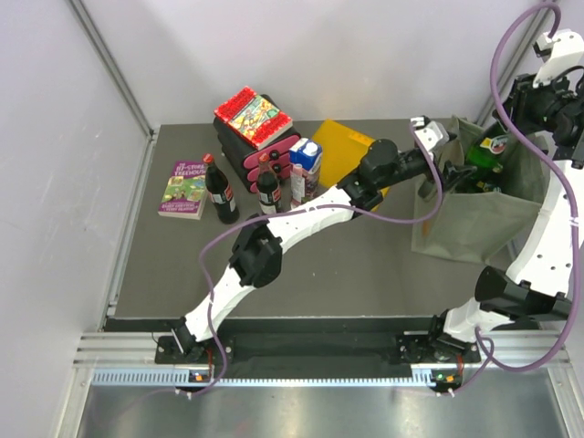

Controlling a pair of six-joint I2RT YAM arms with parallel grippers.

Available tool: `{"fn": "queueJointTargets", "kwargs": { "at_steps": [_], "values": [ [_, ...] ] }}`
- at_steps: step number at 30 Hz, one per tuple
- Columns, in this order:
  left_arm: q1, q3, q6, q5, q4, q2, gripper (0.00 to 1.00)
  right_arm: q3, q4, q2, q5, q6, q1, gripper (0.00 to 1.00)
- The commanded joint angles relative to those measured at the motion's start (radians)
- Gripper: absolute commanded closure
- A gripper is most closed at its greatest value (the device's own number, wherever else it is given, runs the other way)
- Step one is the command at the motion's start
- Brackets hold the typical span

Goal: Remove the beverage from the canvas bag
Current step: Take out the drink from the canvas bag.

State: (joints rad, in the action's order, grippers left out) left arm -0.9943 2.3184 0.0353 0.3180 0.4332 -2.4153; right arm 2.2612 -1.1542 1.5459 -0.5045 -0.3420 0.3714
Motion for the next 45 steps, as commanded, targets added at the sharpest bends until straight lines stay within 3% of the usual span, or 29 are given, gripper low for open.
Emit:
{"fn": "queueJointTargets", "kwargs": {
  "at_steps": [1,11,24,36,45],
  "values": [
    [-0.021,0.065,-0.028,-0.054,0.096,-0.014,0.05,0.086,0.136,-0.076,-0.071,0.011,0.004,1.0],
    [-0.052,0.096,-0.028,-0.042,0.082,-0.048,0.03,0.074,0.12,-0.13,-0.137,0.011,0.003,1.0],
    [-0.064,0.085,-0.072,-0.125,0.058,-0.018,0.04,-0.017,0.086,-0.23,-0.229,-0.031,-0.011,1.0],
    [-0.089,-0.092,-0.064,-0.109,0.128,0.142,0.06,-0.104,0.07,-0.28,-0.226,-0.069,-0.038,1.0],
    [-0.095,-0.117,-0.064,-0.114,0.139,0.189,0.06,-0.141,0.074,-0.296,-0.226,-0.077,-0.061,1.0]
  ]
}}
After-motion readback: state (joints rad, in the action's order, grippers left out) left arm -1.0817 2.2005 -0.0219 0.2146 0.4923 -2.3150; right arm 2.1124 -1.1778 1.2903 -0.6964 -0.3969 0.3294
